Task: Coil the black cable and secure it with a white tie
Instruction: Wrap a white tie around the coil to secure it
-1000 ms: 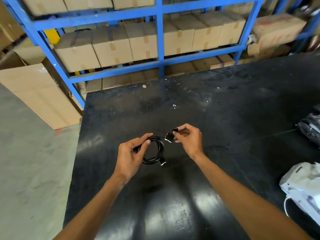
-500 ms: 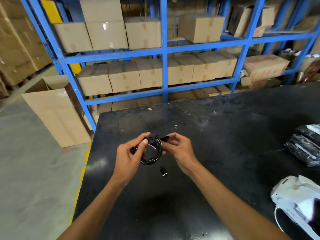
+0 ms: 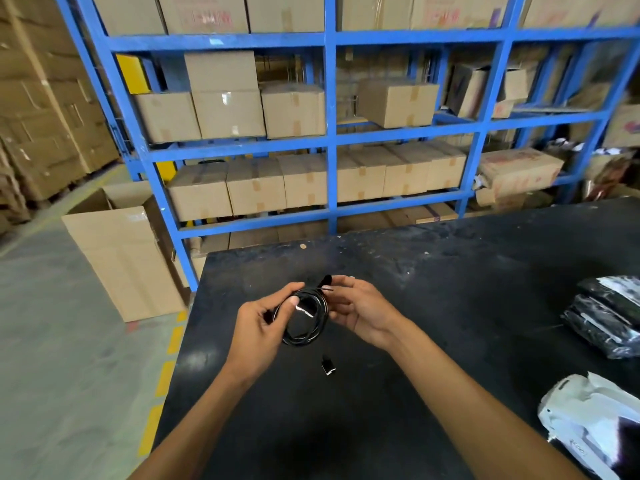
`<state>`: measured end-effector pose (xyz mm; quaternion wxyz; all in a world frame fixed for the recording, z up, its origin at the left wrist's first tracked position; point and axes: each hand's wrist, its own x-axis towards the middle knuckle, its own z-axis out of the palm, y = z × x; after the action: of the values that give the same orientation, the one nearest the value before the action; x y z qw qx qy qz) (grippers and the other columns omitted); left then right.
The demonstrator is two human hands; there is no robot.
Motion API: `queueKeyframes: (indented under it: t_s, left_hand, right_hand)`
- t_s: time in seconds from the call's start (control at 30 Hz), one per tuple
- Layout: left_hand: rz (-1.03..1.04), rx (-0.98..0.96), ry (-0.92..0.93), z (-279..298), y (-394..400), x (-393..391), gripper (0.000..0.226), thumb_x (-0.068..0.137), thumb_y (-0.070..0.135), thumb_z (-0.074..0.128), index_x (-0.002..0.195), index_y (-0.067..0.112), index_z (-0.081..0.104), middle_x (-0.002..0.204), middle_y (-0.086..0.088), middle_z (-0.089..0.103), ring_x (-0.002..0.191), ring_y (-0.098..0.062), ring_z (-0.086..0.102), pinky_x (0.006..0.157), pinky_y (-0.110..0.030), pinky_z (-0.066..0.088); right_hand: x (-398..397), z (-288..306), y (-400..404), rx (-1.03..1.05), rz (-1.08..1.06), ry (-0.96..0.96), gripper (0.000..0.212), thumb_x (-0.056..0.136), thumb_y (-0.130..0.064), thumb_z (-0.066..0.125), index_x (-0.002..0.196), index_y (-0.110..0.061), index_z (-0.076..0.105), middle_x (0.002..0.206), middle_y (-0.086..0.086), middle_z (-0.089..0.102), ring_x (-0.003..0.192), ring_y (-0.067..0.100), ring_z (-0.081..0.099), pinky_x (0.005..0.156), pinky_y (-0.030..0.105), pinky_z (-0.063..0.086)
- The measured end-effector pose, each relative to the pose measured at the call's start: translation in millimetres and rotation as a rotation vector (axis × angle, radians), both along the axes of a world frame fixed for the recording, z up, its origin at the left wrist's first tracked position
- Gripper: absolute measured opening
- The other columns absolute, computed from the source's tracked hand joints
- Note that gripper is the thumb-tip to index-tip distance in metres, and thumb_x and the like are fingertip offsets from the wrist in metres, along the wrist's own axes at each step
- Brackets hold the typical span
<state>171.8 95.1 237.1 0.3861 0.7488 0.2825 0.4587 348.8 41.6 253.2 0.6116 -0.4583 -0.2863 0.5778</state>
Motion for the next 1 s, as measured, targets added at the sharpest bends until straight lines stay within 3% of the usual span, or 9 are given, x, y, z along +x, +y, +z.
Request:
queueKeyframes:
  t_s: [0.17,0.27,0.37,0.43,0.5,0.67,0.77,0.87,1.0]
  left_hand:
    - [0.005,-0.007,-0.008,6,0,-4,0.026,0.093,0.014,0.061,0.116,0.016,0.071,0.103,0.012,0.076,0.115,0.000,0.060,0.095,-0.018,0.050]
    - [0.002,-0.035,0.008,7,0,-5,0.026,0.092,0.015,0.063,0.116,0.018,0.072,0.103,0.012,0.076,0.112,-0.001,0.062,0.091,-0.011,0.047]
    - [0.004,-0.067,-0.002,7,-3,-3,0.025,0.091,0.014,0.063,0.115,0.016,0.072,0.101,0.008,0.073,0.111,-0.003,0.051,0.081,-0.008,0.047]
    - [0.002,-0.079,-0.011,8,-5,-1,0.025,0.092,0.013,0.062,0.115,0.013,0.072,0.105,0.017,0.058,0.106,0.001,0.040,0.090,-0.021,0.050]
    - [0.002,-0.087,-0.011,8,-4,1,0.026,0.092,0.013,0.062,0.116,0.012,0.071,0.105,0.019,0.055,0.106,0.001,0.039,0.096,-0.033,0.038]
    - [0.005,-0.071,-0.011,11,-3,3,0.026,0.092,0.014,0.061,0.116,0.013,0.071,0.103,0.020,0.052,0.105,0.000,0.040,0.093,-0.036,0.043]
    - [-0.004,-0.072,-0.014,11,-2,4,0.026,0.092,0.014,0.062,0.116,0.014,0.071,0.103,0.019,0.053,0.106,-0.003,0.042,0.087,-0.032,0.049]
    - [-0.007,-0.073,-0.018,10,-1,5,0.025,0.092,0.016,0.062,0.115,0.018,0.072,0.104,0.007,0.066,0.110,-0.007,0.054,0.083,-0.012,0.050]
    - [-0.012,-0.098,-0.027,10,5,4,0.025,0.091,0.019,0.063,0.114,0.020,0.073,0.108,0.007,0.076,0.110,-0.003,0.066,0.097,-0.025,0.052]
  right_hand:
    - [3,18,-7,0.040,0.070,-0.086,0.008,0.097,-0.011,0.059,0.092,-0.015,0.063,0.074,0.003,0.072,0.060,0.013,0.068,0.055,0.022,0.057]
    - [5,23,-7,0.055,0.092,-0.220,0.004,0.096,-0.014,0.061,0.093,-0.014,0.064,0.082,0.007,0.074,0.061,0.016,0.069,0.056,0.026,0.058]
    - [3,23,-7,0.071,0.026,-0.370,0.002,0.094,-0.014,0.064,0.092,-0.013,0.065,0.084,0.010,0.073,0.063,0.017,0.069,0.061,0.028,0.059]
    - [2,22,-9,0.107,-0.024,-0.446,0.001,0.092,-0.012,0.067,0.091,-0.011,0.067,0.083,0.010,0.072,0.069,0.016,0.069,0.068,0.032,0.059]
    - [0,20,-10,0.160,-0.052,-0.541,0.007,0.089,-0.012,0.071,0.093,-0.007,0.067,0.084,0.014,0.074,0.074,0.019,0.069,0.076,0.036,0.059]
    - [-3,20,-15,0.270,-0.152,-0.761,0.012,0.082,-0.018,0.078,0.085,-0.011,0.069,0.086,0.010,0.076,0.081,0.028,0.073,0.077,0.043,0.063]
    - [-7,18,-16,0.325,-0.237,-0.879,0.010,0.081,-0.021,0.077,0.081,-0.018,0.068,0.081,0.003,0.075,0.078,0.017,0.073,0.076,0.041,0.062]
    - [-14,20,-20,0.393,-0.304,-0.963,0.014,0.082,-0.022,0.077,0.088,-0.021,0.064,0.078,-0.003,0.074,0.075,0.008,0.072,0.072,0.026,0.059]
    - [-19,20,-26,0.433,-0.327,-1.308,0.035,0.075,-0.045,0.077,0.094,-0.031,0.051,0.081,-0.010,0.072,0.065,-0.004,0.058,0.065,0.023,0.055]
